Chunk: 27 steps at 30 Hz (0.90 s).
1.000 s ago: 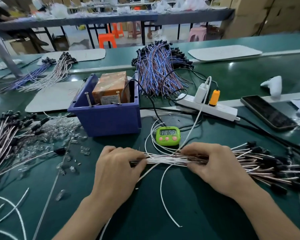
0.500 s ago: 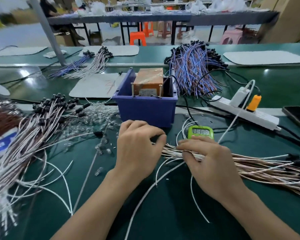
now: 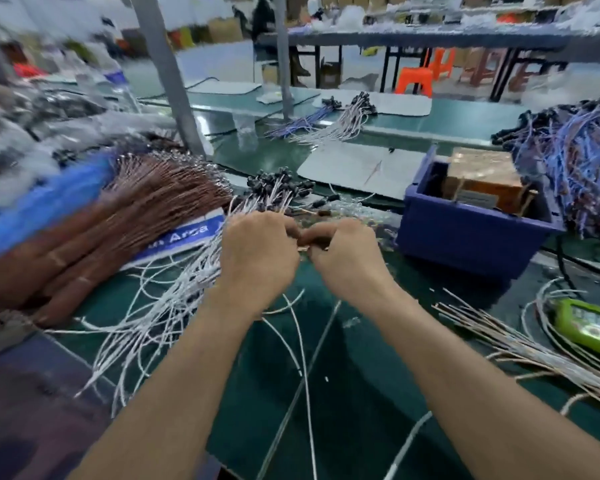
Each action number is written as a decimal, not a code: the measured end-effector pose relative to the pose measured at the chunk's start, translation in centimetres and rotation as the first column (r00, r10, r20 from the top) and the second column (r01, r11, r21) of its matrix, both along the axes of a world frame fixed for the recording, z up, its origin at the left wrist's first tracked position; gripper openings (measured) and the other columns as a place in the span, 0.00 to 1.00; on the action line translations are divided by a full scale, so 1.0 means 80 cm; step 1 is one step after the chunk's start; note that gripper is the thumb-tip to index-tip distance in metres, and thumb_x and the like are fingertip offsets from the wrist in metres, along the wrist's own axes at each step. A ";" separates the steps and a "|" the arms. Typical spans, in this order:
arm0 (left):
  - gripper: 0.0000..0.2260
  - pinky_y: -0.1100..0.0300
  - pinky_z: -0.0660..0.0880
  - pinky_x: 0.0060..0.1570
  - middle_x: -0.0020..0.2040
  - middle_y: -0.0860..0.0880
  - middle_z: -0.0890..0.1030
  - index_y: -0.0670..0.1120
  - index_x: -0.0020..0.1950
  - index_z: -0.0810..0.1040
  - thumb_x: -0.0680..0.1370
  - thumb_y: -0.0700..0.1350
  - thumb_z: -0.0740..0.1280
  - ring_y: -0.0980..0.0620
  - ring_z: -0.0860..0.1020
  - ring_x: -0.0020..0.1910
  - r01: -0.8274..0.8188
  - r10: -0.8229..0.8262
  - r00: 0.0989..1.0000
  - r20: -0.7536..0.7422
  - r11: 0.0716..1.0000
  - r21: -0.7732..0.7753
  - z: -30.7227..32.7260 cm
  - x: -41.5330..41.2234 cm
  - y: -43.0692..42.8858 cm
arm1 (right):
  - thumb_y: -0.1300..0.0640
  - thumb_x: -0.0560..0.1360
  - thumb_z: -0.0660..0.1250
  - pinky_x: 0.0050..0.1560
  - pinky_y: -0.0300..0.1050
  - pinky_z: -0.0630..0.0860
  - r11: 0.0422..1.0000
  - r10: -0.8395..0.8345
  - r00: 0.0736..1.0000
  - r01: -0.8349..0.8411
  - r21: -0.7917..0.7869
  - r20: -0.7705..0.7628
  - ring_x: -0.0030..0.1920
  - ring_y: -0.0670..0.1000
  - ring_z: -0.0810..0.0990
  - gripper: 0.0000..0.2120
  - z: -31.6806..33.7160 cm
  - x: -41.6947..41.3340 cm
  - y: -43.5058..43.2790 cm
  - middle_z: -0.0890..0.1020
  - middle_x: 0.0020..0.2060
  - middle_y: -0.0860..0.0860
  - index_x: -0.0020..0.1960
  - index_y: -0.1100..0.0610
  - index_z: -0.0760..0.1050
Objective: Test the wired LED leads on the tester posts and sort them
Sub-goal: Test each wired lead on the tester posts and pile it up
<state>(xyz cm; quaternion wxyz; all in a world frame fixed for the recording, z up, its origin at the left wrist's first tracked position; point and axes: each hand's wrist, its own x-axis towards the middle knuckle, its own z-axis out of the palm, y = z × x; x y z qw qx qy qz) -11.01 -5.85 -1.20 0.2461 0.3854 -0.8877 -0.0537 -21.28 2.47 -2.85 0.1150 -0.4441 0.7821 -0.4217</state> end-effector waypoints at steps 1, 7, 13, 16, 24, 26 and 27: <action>0.13 0.54 0.74 0.56 0.51 0.48 0.86 0.57 0.55 0.87 0.76 0.43 0.70 0.45 0.80 0.52 -0.048 0.048 0.999 0.012 0.999 0.000 -0.004 0.010 -0.016 | 0.68 0.74 0.65 0.42 0.31 0.77 0.998 0.021 1.000 -0.020 0.055 -0.018 0.39 0.40 0.82 0.20 -0.001 0.005 -0.017 0.87 0.44 0.44 0.56 0.48 0.86; 0.14 0.52 0.75 0.53 0.56 0.45 0.84 0.53 0.64 0.81 0.79 0.50 0.69 0.43 0.81 0.56 -0.071 0.033 0.976 0.214 0.983 0.172 -0.028 0.050 -0.079 | 0.70 0.75 0.62 0.47 0.43 0.73 0.917 0.214 0.959 -0.132 0.377 -0.186 0.52 0.55 0.81 0.30 -0.002 0.026 -0.081 0.83 0.61 0.54 0.72 0.48 0.74; 0.24 0.53 0.73 0.62 0.65 0.54 0.80 0.56 0.68 0.78 0.74 0.51 0.77 0.49 0.78 0.63 0.030 -0.040 0.998 0.050 0.983 0.180 -0.033 0.059 -0.086 | 0.72 0.73 0.61 0.47 0.53 0.79 0.971 0.098 0.885 0.015 0.237 -0.456 0.44 0.60 0.82 0.24 -0.005 0.035 -0.081 0.85 0.42 0.56 0.62 0.51 0.77; 0.15 0.55 0.79 0.58 0.55 0.59 0.85 0.59 0.61 0.83 0.75 0.48 0.76 0.57 0.82 0.53 0.111 -0.074 0.989 -0.131 0.947 0.302 -0.022 0.060 -0.078 | 0.69 0.75 0.65 0.54 0.50 0.75 0.993 0.066 0.839 0.000 0.121 -0.540 0.39 0.54 0.79 0.19 0.011 0.026 -0.070 0.85 0.39 0.50 0.55 0.48 0.83; 0.04 0.63 0.72 0.60 0.56 0.64 0.83 0.62 0.39 0.85 0.73 0.53 0.78 0.61 0.79 0.56 0.190 -0.027 0.941 -0.337 0.867 0.460 0.037 0.084 -0.065 | 0.62 0.81 0.65 0.25 0.42 0.69 0.994 -0.058 0.963 0.032 -0.103 -0.262 0.29 0.49 0.76 0.14 0.073 -0.010 0.034 0.81 0.32 0.45 0.48 0.45 0.83; 0.02 0.57 0.65 0.69 0.65 0.61 0.80 0.61 0.43 0.86 0.73 0.53 0.78 0.60 0.74 0.64 0.200 -0.055 0.945 -0.321 0.875 0.440 0.050 0.082 -0.045 | 0.61 0.80 0.68 0.27 0.41 0.72 0.992 -0.093 0.974 0.073 -0.099 -0.207 0.32 0.47 0.79 0.13 0.078 -0.016 0.067 0.83 0.30 0.45 0.44 0.43 0.82; 0.02 0.60 0.61 0.70 0.70 0.59 0.77 0.60 0.44 0.87 0.74 0.53 0.77 0.59 0.72 0.67 0.196 -0.098 0.958 -0.270 0.909 0.367 0.052 0.078 -0.033 | 0.61 0.79 0.70 0.25 0.38 0.71 0.992 -0.108 0.977 0.094 -0.087 -0.182 0.31 0.45 0.79 0.12 0.076 -0.020 0.083 0.83 0.31 0.42 0.43 0.44 0.83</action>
